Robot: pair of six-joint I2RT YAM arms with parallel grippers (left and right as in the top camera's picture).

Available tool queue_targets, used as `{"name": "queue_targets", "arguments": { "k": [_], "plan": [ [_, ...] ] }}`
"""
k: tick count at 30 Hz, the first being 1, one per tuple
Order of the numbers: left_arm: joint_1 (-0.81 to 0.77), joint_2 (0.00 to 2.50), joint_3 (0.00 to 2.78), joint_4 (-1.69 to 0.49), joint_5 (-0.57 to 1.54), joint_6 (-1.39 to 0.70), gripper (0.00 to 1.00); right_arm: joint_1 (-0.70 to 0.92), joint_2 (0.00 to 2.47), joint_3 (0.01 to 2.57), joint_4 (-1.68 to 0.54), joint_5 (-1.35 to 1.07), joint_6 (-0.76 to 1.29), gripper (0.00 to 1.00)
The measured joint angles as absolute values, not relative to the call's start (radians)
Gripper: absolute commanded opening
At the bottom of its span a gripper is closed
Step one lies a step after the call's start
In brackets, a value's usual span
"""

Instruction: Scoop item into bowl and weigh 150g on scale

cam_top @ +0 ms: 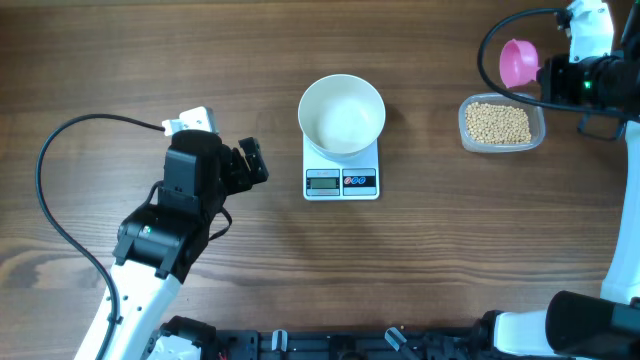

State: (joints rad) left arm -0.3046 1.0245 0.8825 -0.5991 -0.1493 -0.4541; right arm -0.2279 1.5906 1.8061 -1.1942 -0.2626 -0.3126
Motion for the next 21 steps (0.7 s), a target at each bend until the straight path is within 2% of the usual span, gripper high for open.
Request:
{"name": "queue_targets", "arguments": {
  "k": [8,13,21],
  "plan": [
    [-0.305,1.025,0.883,-0.599,-0.149,-0.454,1.0,-0.228,1.591,1.806,-1.214,-0.371,-0.17,0.04],
    [-0.301,1.025,0.882,-0.543,-0.009,-0.455,1.0,-0.228,1.591,1.806,-1.216,-0.397,-0.16,0.04],
    [-0.3,1.068,0.882,-0.477,-0.06,-0.462,1.0,-0.228,1.591,1.806,-1.028,-0.286,-0.162,0.04]
  ]
}}
